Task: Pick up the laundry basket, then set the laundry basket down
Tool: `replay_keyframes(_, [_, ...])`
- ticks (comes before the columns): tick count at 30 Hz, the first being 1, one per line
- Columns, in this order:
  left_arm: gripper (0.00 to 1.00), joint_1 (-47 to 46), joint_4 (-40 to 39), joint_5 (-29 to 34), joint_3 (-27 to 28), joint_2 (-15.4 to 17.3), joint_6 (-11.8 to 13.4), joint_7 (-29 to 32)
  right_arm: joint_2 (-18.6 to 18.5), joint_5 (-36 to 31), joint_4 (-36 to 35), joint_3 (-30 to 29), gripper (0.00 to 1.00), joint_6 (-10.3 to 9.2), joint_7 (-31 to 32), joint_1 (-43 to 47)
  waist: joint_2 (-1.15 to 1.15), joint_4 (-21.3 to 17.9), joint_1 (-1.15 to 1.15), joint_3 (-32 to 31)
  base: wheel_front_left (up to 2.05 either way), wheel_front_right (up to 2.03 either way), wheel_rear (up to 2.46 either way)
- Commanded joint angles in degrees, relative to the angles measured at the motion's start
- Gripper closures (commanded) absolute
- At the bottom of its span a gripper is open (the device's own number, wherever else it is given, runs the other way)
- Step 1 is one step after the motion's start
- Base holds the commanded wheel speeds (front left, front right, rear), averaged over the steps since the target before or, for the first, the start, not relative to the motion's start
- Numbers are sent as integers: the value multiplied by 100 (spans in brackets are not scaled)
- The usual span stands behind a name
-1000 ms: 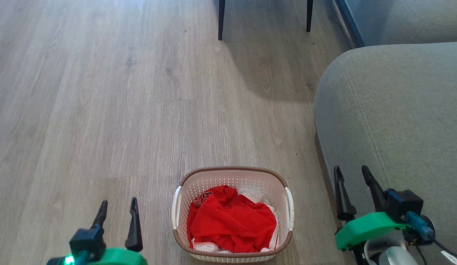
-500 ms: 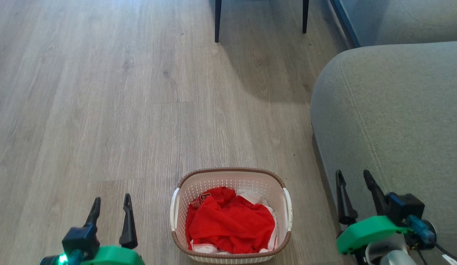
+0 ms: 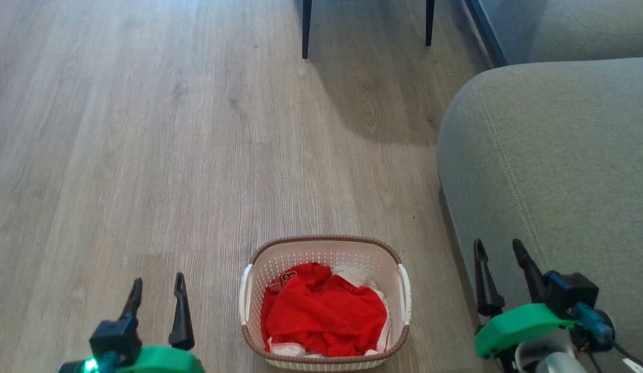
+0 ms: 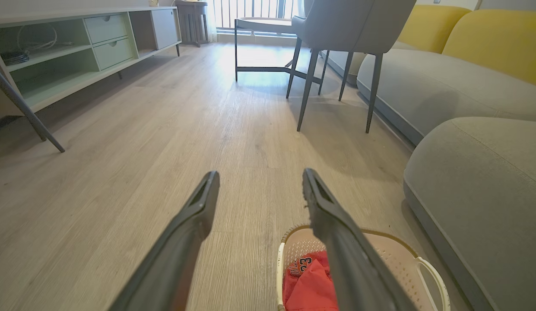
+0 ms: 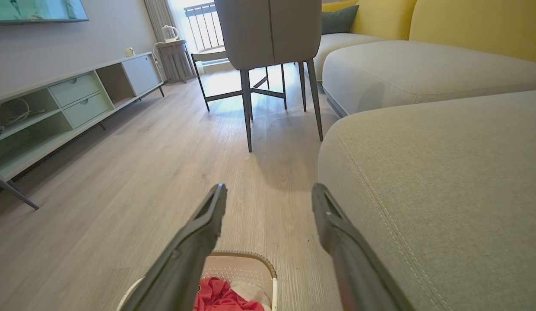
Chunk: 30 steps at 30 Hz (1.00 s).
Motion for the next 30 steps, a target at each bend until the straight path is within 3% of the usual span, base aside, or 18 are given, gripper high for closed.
replay_keyframes(1, [100, -2, 42, -6, -15, -5, 2, 4, 2, 5, 39, 3, 100, 0, 3, 2, 0, 0, 0, 0, 0, 0, 0])
replay_keyframes(5, [100, 78, 433, -33, -50, -40, 1, 32, 18, 18, 436, 28, 100, 0, 13, 113, 0, -1, 0, 1, 0, 0, 0])
replay_keyframes(30, [100, -242, 498, -1568, 230, -75, -258, 419, -70, 1578, 410, -117, 100, -2, 324, -52, 0, -7, 0, 39, 0, 0, 0])
